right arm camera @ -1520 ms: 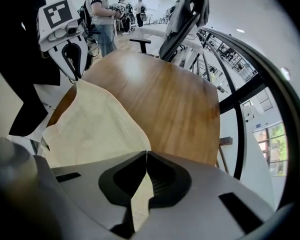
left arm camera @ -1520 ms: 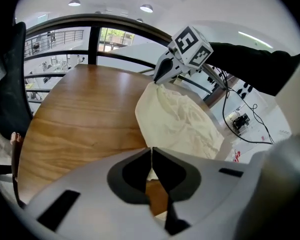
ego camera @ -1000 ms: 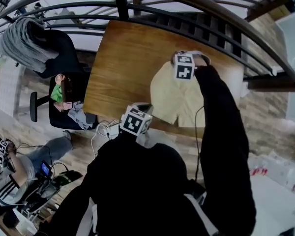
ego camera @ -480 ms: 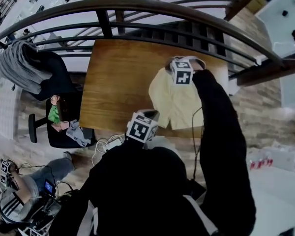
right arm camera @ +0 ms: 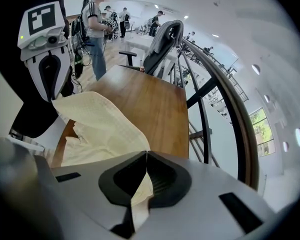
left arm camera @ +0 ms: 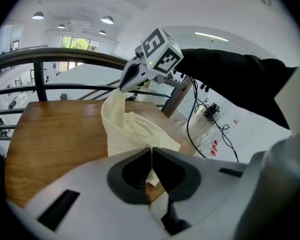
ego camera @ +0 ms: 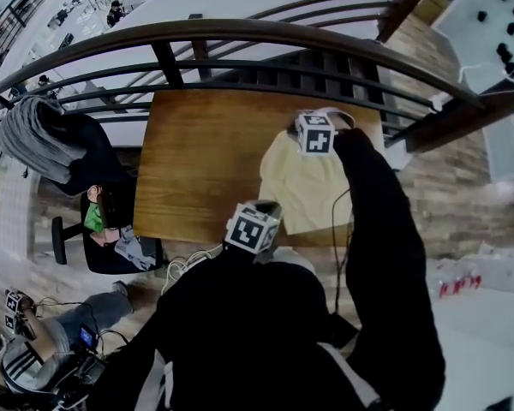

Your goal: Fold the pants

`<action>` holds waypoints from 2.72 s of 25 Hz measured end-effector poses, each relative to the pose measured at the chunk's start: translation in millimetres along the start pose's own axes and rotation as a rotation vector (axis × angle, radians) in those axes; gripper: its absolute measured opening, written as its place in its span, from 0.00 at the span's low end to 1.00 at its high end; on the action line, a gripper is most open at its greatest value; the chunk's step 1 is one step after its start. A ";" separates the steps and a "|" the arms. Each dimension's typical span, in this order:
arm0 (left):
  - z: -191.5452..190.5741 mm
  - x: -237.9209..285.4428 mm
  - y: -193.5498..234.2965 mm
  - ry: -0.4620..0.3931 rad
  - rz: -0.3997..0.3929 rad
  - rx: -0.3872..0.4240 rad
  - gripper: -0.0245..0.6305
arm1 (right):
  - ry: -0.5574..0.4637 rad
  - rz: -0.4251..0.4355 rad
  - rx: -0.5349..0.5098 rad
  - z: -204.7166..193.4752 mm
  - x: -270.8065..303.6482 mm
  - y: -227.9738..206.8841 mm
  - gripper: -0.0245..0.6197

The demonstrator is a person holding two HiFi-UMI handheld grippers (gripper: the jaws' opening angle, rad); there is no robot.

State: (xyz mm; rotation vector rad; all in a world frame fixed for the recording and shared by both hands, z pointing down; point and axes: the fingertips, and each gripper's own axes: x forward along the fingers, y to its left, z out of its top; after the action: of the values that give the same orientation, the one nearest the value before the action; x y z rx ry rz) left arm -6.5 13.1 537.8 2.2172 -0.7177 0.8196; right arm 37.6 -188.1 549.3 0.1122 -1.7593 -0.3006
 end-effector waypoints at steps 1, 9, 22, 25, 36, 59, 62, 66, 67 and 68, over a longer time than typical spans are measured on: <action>3.6 3.5 -5.1 0.001 0.000 0.004 0.06 | -0.004 0.006 0.003 -5.2 -1.9 0.7 0.05; 24.5 33.5 -51.8 0.008 -0.010 0.031 0.06 | -0.035 0.013 -0.006 -44.2 -14.0 -4.6 0.05; 57.4 81.8 -103.3 0.015 -0.036 0.021 0.06 | -0.072 0.084 -0.013 -97.1 -10.8 5.3 0.05; 56.2 94.9 -114.7 0.026 -0.056 0.003 0.06 | -0.064 0.087 -0.011 -111.8 -6.4 5.7 0.05; 55.6 147.5 -148.2 0.066 -0.093 -0.064 0.06 | -0.090 0.073 -0.023 -147.2 16.0 4.4 0.05; 59.7 261.3 -175.3 0.099 -0.104 -0.187 0.06 | -0.092 0.041 0.006 -225.2 85.3 25.5 0.05; 54.1 274.8 -176.1 0.116 -0.109 -0.197 0.06 | -0.083 0.030 0.008 -232.8 95.8 29.8 0.05; 48.6 284.8 -177.9 0.124 -0.143 -0.181 0.06 | -0.083 0.022 0.035 -238.7 102.8 34.0 0.05; 47.6 286.1 -178.0 0.123 -0.150 -0.169 0.06 | -0.084 0.025 0.045 -238.9 103.3 35.1 0.05; 46.6 287.5 -177.7 0.122 -0.155 -0.162 0.06 | -0.084 0.028 0.054 -239.7 103.8 35.8 0.05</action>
State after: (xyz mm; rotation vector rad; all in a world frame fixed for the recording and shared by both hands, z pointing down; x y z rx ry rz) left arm 316.9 17.1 646.4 2.0310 -0.5276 0.7832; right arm 252.2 -212.0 700.5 0.1150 -1.8510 -0.2400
